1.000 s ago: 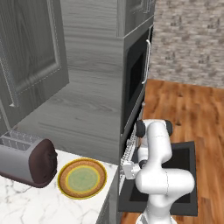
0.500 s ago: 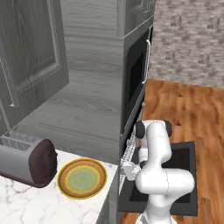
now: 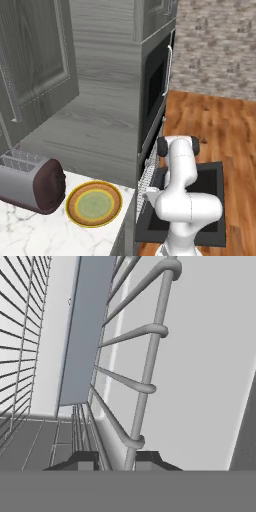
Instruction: Take the baked cake out of the oven and place it on the plate for cooling. Then close the oven door.
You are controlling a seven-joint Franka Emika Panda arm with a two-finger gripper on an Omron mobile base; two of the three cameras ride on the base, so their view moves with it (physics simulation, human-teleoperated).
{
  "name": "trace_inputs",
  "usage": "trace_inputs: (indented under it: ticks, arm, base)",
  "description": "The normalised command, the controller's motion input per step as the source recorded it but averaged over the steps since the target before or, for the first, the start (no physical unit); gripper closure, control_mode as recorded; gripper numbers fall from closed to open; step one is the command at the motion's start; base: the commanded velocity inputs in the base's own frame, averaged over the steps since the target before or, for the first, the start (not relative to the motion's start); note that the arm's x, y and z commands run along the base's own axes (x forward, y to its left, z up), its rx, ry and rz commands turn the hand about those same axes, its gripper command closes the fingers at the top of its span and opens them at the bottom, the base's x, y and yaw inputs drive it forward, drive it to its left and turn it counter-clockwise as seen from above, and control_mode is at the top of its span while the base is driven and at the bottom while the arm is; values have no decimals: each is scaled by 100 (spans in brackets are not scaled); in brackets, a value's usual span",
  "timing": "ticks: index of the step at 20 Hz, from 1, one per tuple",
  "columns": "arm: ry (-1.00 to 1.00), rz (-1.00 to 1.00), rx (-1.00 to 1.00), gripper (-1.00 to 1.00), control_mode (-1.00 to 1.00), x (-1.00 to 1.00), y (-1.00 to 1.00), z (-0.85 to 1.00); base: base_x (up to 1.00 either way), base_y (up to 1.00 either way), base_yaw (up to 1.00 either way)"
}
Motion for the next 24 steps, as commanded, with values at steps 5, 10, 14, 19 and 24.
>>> trace_inputs:
  ticks: [5,10,14,19,24]
  arm:
    - [7,-28,-22,100,-100,3,-32,0]
    - [14,-30,-26,100,-100,7,-44,0]
    - [21,-29,-25,100,-100,12,-58,0]
    - [27,-29,-24,100,-100,16,-67,5]
    - [26,-28,-22,100,-100,17,-77,4]
  base:
    - [0,0,0]
    - [0,0,0]
    - [0,0,0]
    - [0,0,0]
    - [0,0,0]
